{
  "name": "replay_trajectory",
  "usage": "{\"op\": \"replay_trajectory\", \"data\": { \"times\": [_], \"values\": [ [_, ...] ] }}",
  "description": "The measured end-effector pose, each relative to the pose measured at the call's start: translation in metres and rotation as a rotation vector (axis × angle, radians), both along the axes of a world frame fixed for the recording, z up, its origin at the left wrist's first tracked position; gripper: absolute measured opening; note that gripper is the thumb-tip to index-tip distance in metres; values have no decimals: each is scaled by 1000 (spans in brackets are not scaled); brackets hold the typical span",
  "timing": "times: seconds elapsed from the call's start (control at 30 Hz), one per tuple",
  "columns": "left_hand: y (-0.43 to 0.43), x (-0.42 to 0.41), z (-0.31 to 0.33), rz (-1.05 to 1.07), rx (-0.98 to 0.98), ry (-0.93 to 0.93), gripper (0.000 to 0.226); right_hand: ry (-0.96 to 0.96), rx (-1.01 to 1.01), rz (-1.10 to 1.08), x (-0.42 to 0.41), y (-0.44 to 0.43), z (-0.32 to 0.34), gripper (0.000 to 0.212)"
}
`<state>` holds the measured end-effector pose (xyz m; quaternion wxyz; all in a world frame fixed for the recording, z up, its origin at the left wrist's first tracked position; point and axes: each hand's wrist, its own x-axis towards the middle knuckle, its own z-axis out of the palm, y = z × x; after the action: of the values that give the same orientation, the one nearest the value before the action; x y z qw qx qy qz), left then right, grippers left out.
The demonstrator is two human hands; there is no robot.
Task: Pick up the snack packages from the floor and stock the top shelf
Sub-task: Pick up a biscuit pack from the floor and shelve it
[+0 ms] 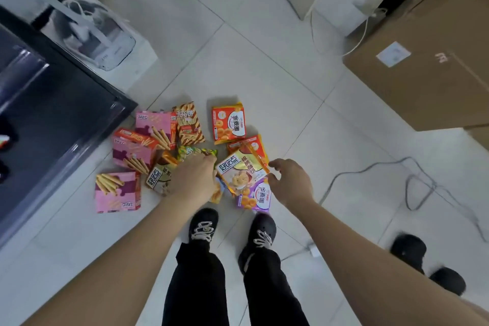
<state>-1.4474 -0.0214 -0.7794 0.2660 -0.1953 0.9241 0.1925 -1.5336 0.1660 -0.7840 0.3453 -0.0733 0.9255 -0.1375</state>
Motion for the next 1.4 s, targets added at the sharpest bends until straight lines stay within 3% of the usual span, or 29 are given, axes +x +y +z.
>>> {"op": "replay_trajectory", "data": {
  "times": [0.33,0.5,0.6,0.7,0.8,0.87,0.97,1.2,1.4],
  "values": [
    [52,2,-216,121,163,-223,34,-114,77,11,-17,29,-198,32],
    [70,8,-298,245,135,-288,39,-143,105,64,-22,28,-290,40],
    [73,9,-333,522,247,-272,52,-166,116,71,-24,26,-328,49],
    [73,4,-349,887,470,-227,63,-224,95,-36,-24,20,-348,43],
    [70,-4,-346,1127,573,-153,65,-200,82,-93,-19,18,-344,43],
    [66,-8,-329,1186,615,-114,52,-168,59,-134,-18,19,-329,41],
    [56,-10,-285,1139,676,-72,39,-141,2,-206,-17,19,-292,33],
    [27,-6,-158,1056,716,115,57,-32,-78,-159,-34,-22,-166,38],
    [-8,2,-39,1147,668,236,59,47,-189,-94,-41,-67,-37,35]
  ]
}}
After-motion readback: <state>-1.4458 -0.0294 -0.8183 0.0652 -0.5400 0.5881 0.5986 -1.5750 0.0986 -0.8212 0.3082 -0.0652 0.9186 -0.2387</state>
